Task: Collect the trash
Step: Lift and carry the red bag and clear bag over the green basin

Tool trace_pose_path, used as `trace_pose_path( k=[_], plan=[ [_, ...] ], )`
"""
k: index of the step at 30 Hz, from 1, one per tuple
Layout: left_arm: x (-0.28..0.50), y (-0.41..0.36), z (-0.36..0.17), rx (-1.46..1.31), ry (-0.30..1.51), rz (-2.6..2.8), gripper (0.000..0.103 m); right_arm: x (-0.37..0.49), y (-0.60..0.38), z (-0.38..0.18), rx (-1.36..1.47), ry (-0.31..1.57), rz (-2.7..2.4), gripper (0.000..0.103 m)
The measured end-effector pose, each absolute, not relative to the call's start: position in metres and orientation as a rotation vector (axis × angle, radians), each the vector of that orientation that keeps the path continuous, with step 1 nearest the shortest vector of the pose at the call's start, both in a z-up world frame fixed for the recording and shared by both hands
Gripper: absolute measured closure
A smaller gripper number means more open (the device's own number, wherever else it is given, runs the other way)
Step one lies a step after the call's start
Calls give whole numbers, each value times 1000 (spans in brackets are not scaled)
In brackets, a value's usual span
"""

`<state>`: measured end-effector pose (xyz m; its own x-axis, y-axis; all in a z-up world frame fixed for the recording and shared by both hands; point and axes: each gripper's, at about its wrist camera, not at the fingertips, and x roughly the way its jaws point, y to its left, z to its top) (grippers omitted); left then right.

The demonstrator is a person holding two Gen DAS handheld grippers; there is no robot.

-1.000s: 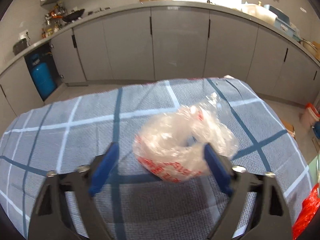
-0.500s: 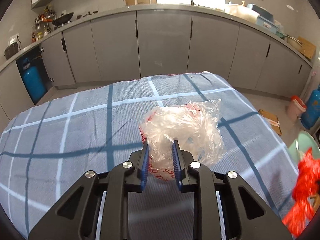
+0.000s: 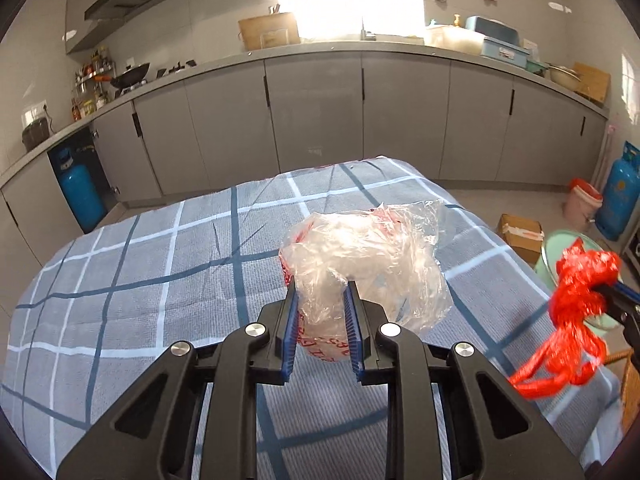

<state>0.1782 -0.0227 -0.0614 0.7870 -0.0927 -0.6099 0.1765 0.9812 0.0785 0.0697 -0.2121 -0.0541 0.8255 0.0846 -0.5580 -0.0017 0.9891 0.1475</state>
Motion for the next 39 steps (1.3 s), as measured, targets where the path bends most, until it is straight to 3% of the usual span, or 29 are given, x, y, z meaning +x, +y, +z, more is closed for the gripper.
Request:
trace_pose_path(
  k=[39],
  plan=[
    [155, -150, -27, 250, 552, -349, 81, 23, -327, -45, 242, 516, -194, 95]
  ],
)
